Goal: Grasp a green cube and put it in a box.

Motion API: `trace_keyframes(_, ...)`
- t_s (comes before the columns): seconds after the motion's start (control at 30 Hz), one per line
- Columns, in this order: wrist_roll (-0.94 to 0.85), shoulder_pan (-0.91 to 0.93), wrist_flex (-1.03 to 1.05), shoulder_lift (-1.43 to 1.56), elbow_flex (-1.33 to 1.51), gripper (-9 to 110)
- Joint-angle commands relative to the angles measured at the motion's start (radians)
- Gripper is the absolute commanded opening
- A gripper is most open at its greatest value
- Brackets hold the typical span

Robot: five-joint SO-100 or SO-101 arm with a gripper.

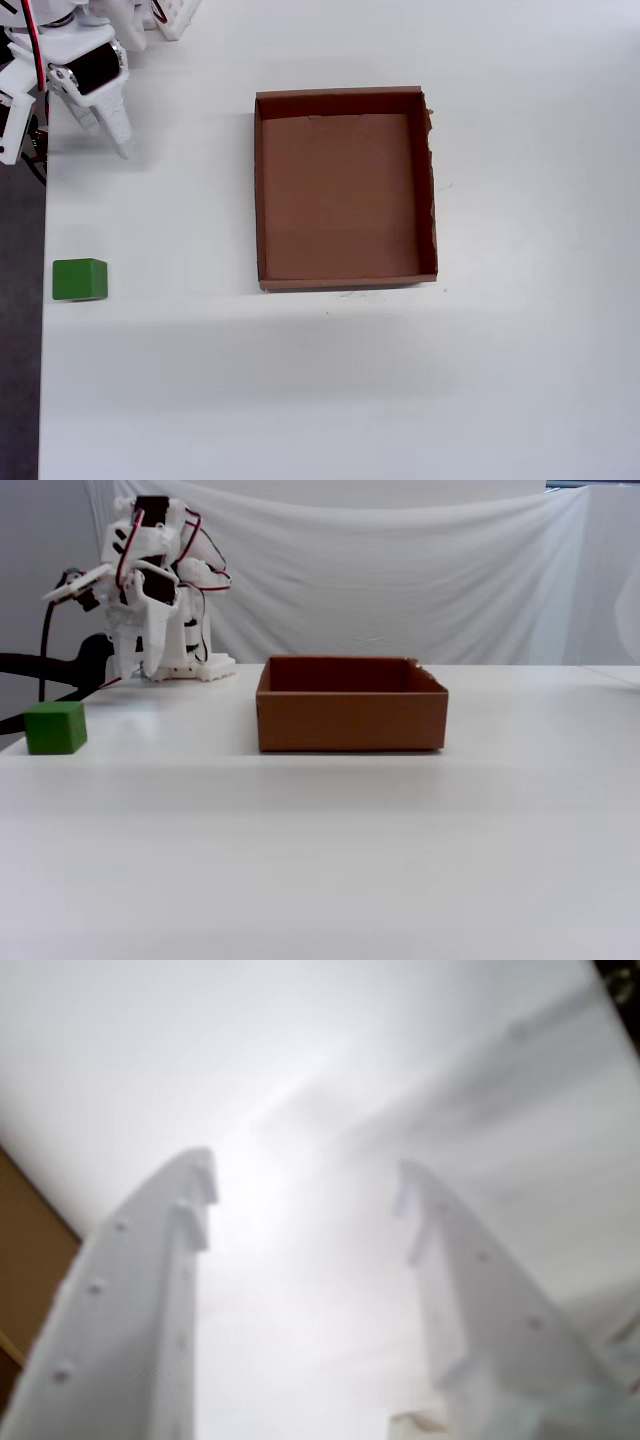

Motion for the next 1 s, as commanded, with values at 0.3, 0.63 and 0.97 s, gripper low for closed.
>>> trace_keyframes(0.3,0.011,0.041,0.009,0.005,-0.005,22)
trace_keyframes(0.63,0.011,-0.002,-0.06,-0.017,-0.012,22)
trace_keyframes(0.97,0.0,0.032,-0.267,-0.503,-0.39,22)
